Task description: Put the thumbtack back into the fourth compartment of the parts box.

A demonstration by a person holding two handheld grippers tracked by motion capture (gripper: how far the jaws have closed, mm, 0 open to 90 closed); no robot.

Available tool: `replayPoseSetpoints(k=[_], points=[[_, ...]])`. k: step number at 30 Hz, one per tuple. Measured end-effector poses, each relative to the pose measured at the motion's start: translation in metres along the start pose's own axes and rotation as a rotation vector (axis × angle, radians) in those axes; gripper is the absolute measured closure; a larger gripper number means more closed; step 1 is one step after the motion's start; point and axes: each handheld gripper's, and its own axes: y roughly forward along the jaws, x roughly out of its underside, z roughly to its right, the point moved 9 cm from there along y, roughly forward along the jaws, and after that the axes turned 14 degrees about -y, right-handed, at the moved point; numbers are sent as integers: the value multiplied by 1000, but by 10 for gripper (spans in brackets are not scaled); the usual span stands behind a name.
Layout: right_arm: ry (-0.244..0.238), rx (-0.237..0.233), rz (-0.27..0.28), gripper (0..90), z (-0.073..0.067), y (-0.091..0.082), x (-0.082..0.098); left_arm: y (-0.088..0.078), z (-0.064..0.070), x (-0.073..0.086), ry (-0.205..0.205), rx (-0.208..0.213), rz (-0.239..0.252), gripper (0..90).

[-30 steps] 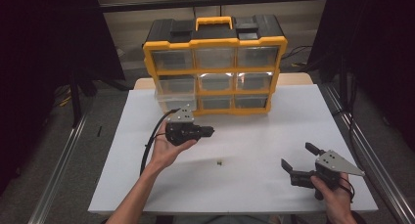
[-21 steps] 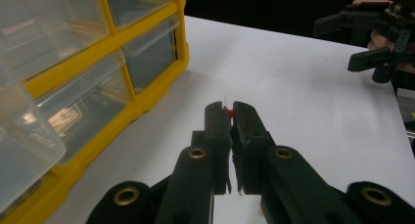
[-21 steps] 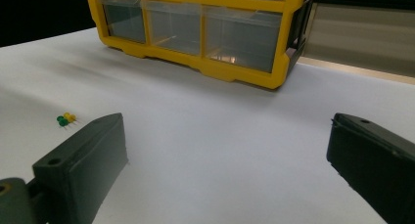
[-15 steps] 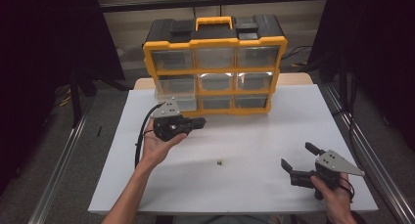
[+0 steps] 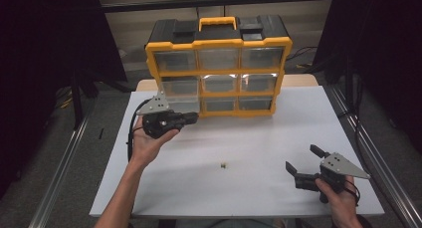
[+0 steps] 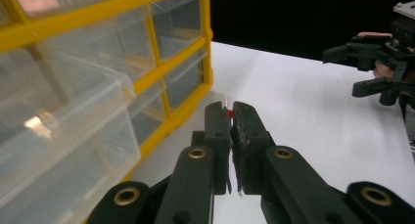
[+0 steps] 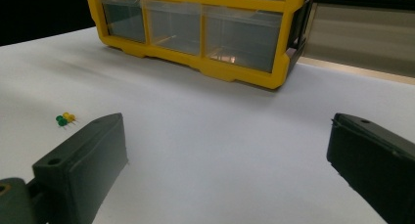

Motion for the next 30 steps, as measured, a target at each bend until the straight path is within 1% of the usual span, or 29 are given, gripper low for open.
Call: replayPoseSetpoints(k=[1,4,5,6,7,10,11,12,14,15,17,19,22,23,24,25,26,27,28,30], points=[[2,1,2,13,-1,0,0,-1,0,-3,0,3,11,860],[1,4,2,13,0,0,0,-5,-3,-10,9,-8,11,859],[0,-1,4,13,0,0,0,-6,-3,-12,11,2,13,860],[-1,-3,5,13,0,0,0,-8,-4,-14,5,-2,17,860],[1,1,5,13,0,0,0,-9,-5,-15,12,-8,16,860],[-1,0,6,13,0,0,0,-12,-6,-19,4,-2,25,860],[0,-2,8,13,0,0,0,-13,-9,-20,14,-18,14,860],[-1,-3,6,13,0,0,0,-14,-10,-22,16,-11,14,860],[-2,-3,3,14,0,0,0,-15,-12,-25,8,-18,17,860],[0,1,3,14,0,0,0,-16,-13,-26,16,-19,8,860],[-2,-3,3,14,0,0,0,-17,-16,-29,19,-22,0,860],[0,-5,3,14,0,0,0,-18,-19,-31,13,-32,-6,860],[-1,-5,3,14,0,0,0,-20,-26,-36,17,-44,-21,860],[-1,-7,5,13,0,0,0,-20,-27,-37,6,-46,-19,860],[1,-5,6,14,0,1,0,-21,-29,-38,14,-52,-32,860],[-2,-3,3,14,0,0,0,-21,-31,-40,17,-53,-34,860],[-2,-4,3,13,0,0,0,-21,-33,-42,4,-60,-31,860],[0,-4,2,13,0,0,0,-22,-36,-44,18,-70,-46,859],[-2,-5,2,13,0,0,0,-22,-38,-46,15,-66,-48,860],[0,-5,2,13,0,0,0,-23,-45,-50,14,-77,-60,860]])
